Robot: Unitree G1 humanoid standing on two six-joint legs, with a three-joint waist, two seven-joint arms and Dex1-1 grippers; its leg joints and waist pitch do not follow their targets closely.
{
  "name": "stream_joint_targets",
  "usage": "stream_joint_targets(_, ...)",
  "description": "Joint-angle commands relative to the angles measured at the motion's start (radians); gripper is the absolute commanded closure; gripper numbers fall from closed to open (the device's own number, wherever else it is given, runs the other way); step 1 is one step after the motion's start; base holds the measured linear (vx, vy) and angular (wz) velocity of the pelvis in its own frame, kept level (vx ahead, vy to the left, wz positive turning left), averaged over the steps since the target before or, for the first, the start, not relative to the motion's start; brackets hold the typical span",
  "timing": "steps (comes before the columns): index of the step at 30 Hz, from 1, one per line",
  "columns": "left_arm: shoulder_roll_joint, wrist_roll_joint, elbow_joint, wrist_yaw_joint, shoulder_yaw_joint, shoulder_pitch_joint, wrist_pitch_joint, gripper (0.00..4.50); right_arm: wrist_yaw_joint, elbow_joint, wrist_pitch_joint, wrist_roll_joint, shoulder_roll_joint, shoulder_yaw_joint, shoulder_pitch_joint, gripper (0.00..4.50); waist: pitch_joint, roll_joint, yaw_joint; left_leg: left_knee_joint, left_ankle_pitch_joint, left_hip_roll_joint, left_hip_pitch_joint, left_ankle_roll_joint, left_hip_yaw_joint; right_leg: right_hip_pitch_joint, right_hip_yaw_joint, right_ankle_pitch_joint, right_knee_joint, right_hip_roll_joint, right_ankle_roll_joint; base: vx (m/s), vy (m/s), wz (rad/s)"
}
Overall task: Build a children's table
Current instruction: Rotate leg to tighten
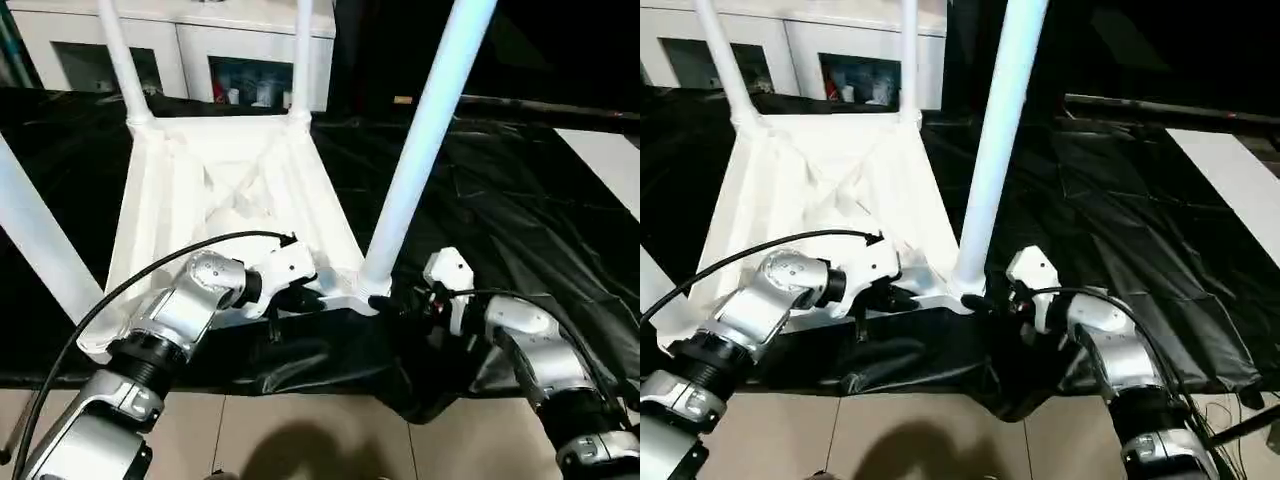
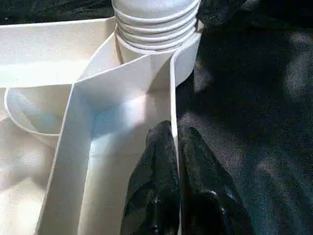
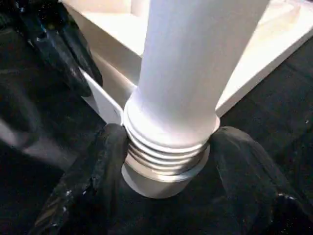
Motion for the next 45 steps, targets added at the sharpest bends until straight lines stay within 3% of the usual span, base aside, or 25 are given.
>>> stream_joint_targets(1,-0.010,0.005,0.021,-0.023,-0.030,0.010,-0.001,4.49,-0.011,-0.011,0.027,0.045,-0.014,-0.060,-0.034,1.39,-0.058,-0.004,0.005,-0.071,-0.369,-0.001,0.006,0.029,0.006,0.038,0.021,-0.443,-0.093,-0.039,-0.150,0.000,0.000,0.00)
stream_joint_targets(5,-0.012,0.006,0.023,-0.020,-0.029,0.009,-0.006,4.50,-0.030,-0.003,-0.005,0.025,-0.022,-0.062,-0.026,1.10,-0.058,-0.005,0.007,-0.070,-0.356,-0.001,0.004,0.026,0.007,0.040,0.021,-0.421,-0.091,-0.040,-0.158,0.000,0.000,0.00)
stream_joint_targets(11,-0.013,0.008,0.029,-0.022,-0.031,0.007,-0.013,4.50,-0.017,-0.034,-0.031,0.037,-0.025,-0.064,-0.008,1.10,-0.057,-0.003,0.009,-0.071,-0.369,-0.001,0.005,0.024,0.006,0.039,0.021,-0.451,-0.094,-0.041,-0.146,0.000,0.000,0.00)
stream_joint_targets(18,-0.014,0.012,0.033,-0.019,-0.031,0.004,-0.016,4.50,-0.044,-0.039,-0.017,0.056,-0.020,-0.086,-0.002,1.10,-0.057,-0.002,0.010,-0.072,-0.378,-0.001,0.007,0.024,0.006,0.037,0.020,-0.458,-0.096,-0.041,-0.145,0.000,0.000,0.00)
stream_joint_targets(26,-0.014,0.010,0.036,-0.028,-0.031,0.006,-0.018,4.50,0.007,-0.094,-0.002,0.095,0.016,-0.064,0.017,1.10,-0.058,-0.004,0.014,-0.073,-0.368,0.000,0.005,0.028,0.007,0.039,0.021,-0.435,-0.094,-0.041,-0.148,0.000,0.000,0.00)
stream_joint_targets(32,-0.015,0.014,0.039,-0.024,-0.029,0.005,-0.020,4.50,-0.006,-0.065,-0.005,0.055,0.011,-0.040,0.019,1.10,-0.058,-0.004,0.019,-0.074,-0.352,0.001,0.006,0.023,0.008,0.039,0.023,-0.407,-0.090,-0.041,-0.158,0.000,0.000,0.00)
stream_joint_targets(39,-0.013,0.019,0.044,-0.025,-0.027,0.005,-0.026,4.50,-0.036,-0.008,-0.026,-0.002,0.014,-0.014,-0.010,1.10,-0.056,-0.005,0.017,-0.074,-0.364,-0.001,0.006,0.017,0.007,0.037,0.022,-0.462,-0.096,-0.043,-0.140,0.000,0.000,0.00)
stream_joint_targets(45,-0.010,0.020,0.046,-0.026,-0.026,0.004,-0.028,4.50,-0.048,0.026,-0.030,0.000,0.042,-0.016,-0.042,1.10,-0.056,-0.005,0.015,-0.075,-0.371,0.000,0.006,0.017,0.005,0.036,0.022,-0.467,-0.096,-0.043,-0.138,0.000,0.000,0.00)
